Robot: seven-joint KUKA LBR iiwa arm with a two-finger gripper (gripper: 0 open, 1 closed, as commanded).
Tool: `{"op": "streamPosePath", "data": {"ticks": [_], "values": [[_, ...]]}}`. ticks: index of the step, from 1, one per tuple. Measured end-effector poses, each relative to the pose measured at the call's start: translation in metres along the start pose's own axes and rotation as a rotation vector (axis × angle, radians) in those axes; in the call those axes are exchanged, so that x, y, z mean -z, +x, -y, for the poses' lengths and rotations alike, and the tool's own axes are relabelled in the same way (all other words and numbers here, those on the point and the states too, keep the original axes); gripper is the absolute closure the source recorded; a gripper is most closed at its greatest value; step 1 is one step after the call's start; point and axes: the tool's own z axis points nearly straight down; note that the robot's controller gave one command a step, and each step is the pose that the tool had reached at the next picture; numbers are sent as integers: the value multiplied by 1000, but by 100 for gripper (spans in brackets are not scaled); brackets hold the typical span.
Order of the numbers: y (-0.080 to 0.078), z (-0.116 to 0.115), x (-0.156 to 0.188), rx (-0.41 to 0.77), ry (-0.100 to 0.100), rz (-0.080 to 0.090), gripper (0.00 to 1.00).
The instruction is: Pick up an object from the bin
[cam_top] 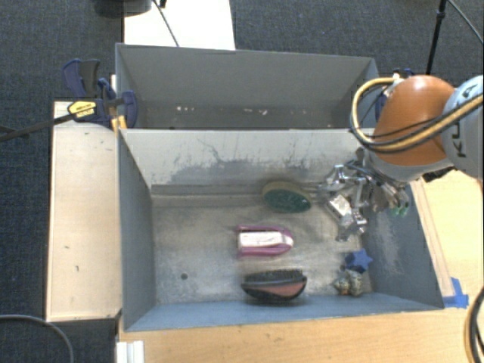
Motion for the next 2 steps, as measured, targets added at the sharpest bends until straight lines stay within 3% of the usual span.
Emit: {"op": "streamPosePath", "data": {"ticks": [1,2], "values": [[70,-71,2,120,-1,1,0],[74,-96,-35,240,9,26,0]]}}
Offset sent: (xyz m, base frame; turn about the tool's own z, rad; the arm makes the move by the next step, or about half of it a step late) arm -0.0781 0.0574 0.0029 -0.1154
